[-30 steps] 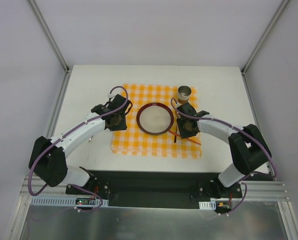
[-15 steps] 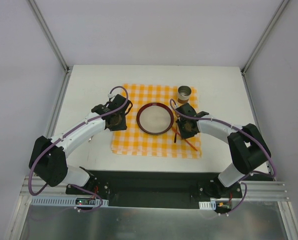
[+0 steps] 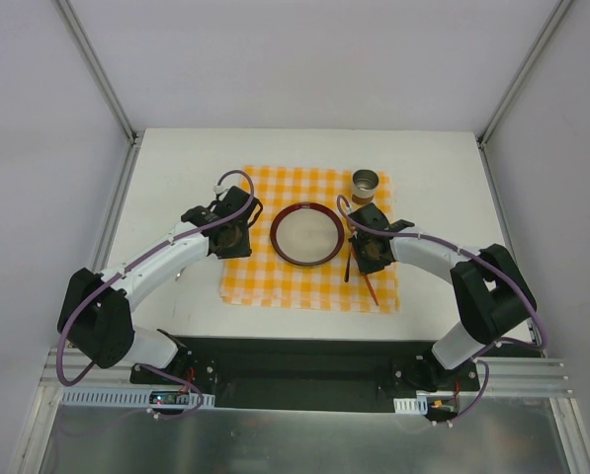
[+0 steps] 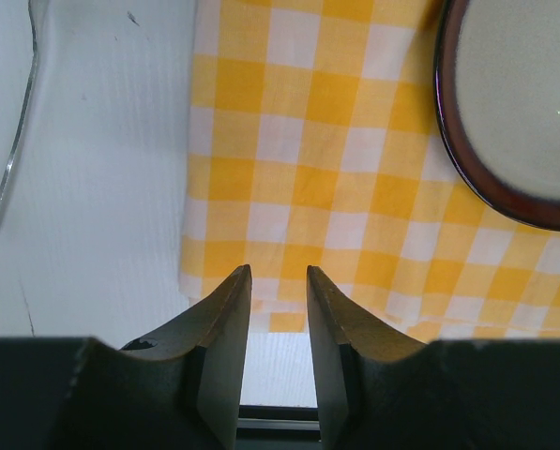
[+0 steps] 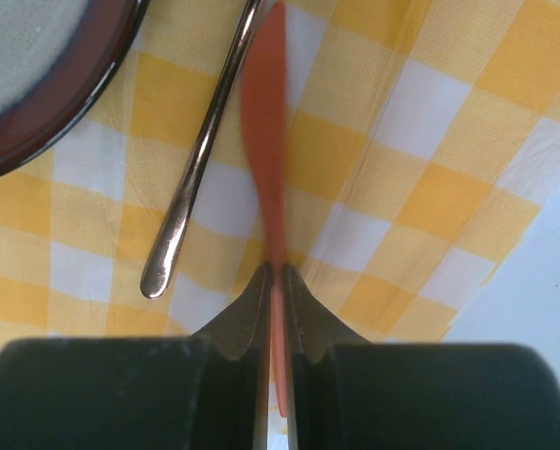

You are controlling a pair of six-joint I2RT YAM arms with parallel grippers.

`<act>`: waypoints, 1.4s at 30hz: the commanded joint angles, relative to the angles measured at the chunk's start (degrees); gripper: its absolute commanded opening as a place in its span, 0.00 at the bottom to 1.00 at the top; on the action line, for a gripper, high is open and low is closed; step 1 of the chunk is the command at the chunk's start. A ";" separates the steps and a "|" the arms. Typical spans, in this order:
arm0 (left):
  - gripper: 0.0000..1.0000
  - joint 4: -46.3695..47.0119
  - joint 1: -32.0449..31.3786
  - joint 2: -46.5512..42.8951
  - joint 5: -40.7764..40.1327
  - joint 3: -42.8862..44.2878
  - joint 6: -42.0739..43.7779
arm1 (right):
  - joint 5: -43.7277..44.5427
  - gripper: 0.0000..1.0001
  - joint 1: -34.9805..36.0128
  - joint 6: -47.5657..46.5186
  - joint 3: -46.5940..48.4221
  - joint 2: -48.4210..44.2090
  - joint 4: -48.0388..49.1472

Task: Set the dinner table for one person
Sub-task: Pick up the knife with the napkin, then place the knife on the napkin.

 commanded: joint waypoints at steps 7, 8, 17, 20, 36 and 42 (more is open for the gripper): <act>0.30 -0.93 -0.76 0.00 0.16 1.25 -0.61 | 5.51 0.00 -0.26 0.13 4.65 -2.54 -8.15; 0.30 -0.84 -0.67 -0.01 0.16 1.25 -0.61 | 5.77 0.00 -0.26 0.13 5.62 -2.28 -8.42; 0.30 -0.93 -0.67 -0.09 -0.37 0.81 -0.34 | 7.18 0.00 -1.75 1.53 9.05 0.54 -7.81; 0.30 -0.84 -0.67 0.17 -0.28 1.07 -0.34 | 6.74 0.01 -3.07 2.24 9.75 1.68 -6.66; 0.31 -0.93 -0.67 0.08 -0.46 0.72 0.80 | 10.95 0.00 -6.94 15.07 8.88 4.93 0.19; 0.31 -0.93 -0.67 0.17 -0.63 0.63 0.80 | 12.72 0.00 -8.34 16.57 8.97 4.85 0.19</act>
